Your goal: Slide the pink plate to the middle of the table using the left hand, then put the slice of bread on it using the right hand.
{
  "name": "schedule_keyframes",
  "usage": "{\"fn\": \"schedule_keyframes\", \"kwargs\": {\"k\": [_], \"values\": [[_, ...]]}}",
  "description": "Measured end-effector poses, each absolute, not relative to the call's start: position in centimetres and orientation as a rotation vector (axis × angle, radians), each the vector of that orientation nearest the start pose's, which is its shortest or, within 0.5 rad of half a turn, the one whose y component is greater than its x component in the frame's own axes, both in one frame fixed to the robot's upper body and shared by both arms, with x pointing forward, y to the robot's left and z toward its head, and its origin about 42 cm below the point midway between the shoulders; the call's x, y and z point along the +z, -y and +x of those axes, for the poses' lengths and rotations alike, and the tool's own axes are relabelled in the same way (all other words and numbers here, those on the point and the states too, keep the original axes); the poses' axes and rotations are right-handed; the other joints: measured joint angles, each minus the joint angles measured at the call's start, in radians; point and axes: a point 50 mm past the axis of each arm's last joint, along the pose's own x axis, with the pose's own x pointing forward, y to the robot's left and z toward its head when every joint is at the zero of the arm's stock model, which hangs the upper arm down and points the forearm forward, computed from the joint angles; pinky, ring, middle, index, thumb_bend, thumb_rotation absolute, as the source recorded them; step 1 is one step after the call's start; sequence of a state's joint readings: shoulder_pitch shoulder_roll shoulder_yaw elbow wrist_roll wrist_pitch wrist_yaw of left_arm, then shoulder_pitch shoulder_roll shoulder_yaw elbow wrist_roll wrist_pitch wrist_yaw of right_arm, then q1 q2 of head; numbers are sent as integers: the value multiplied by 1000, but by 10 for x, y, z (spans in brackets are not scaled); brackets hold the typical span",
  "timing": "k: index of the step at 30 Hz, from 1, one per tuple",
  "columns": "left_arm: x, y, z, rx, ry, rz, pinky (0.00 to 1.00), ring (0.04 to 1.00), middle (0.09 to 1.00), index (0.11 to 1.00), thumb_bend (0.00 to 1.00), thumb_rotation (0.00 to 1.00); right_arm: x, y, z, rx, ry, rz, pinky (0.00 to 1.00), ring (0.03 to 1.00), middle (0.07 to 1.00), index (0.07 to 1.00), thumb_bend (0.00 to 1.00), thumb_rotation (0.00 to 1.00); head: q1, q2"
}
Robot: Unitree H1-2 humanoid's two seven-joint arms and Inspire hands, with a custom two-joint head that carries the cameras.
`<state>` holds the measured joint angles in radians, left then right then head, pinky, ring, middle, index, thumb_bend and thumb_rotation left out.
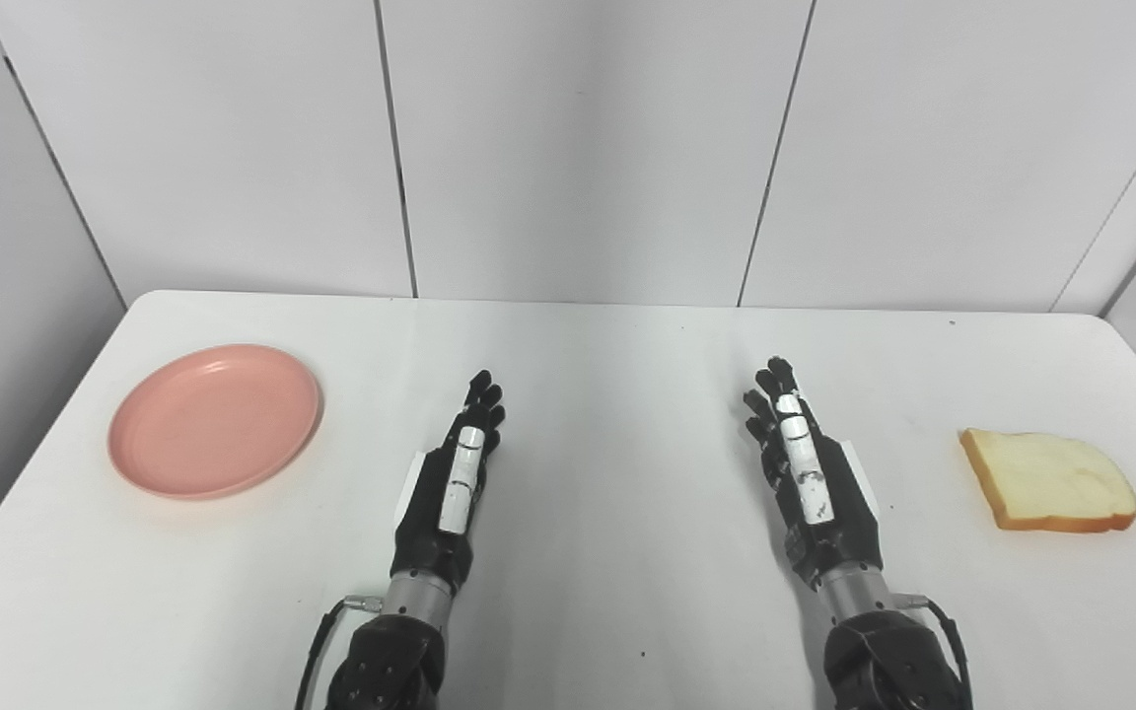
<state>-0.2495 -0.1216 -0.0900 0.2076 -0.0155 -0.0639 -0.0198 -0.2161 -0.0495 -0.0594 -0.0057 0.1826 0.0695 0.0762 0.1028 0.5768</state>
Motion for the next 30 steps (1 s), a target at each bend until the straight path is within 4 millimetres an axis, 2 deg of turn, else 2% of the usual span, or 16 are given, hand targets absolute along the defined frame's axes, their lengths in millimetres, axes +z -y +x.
{"fn": "schedule_keyframes", "kwargs": {"k": [6, 10, 15, 16, 18, 22, 27, 30], "values": [[131, -119, 356, -188, 121, -120, 1000, 982, 980, 949, 628, 982, 160, 223, 350, 85, 153, 136, 1000, 982, 995, 993, 637, 893, 35, -14], [137, -121, 356, -184, 144, -130, 1000, 987, 980, 955, 623, 980, 159, 224, 350, 79, 151, 138, 1000, 999, 1000, 1000, 656, 900, 84, -32], [138, -124, 356, -172, 145, -136, 1000, 985, 974, 948, 681, 975, 159, 228, 350, 79, 151, 134, 1000, 1000, 1000, 1000, 672, 902, 123, -51], [138, -126, 357, -168, 144, -145, 1000, 985, 973, 947, 683, 973, 159, 230, 350, 81, 151, 134, 1000, 1000, 1000, 1000, 673, 901, 149, -63], [140, -130, 361, -152, 146, -164, 1000, 985, 969, 939, 691, 937, 157, 235, 351, 84, 148, 129, 1000, 1000, 1000, 1000, 655, 884, 195, -84], [150, -138, 371, -134, 171, -193, 1000, 993, 975, 947, 699, 935, 148, 244, 352, 66, 123, 145, 1000, 1000, 1000, 1000, 634, 874, 227, -100], [159, -146, 382, -117, 169, -212, 1000, 1000, 988, 959, 691, 975, 148, 245, 352, 70, 128, 163, 1000, 1000, 1000, 1000, 562, 904, 293, -132], [160, -155, 387, -110, 135, -218, 1000, 1000, 993, 968, 692, 995, 148, 247, 352, 71, 131, 167, 1000, 1000, 1000, 1000, 554, 920, 328, -149]]}}
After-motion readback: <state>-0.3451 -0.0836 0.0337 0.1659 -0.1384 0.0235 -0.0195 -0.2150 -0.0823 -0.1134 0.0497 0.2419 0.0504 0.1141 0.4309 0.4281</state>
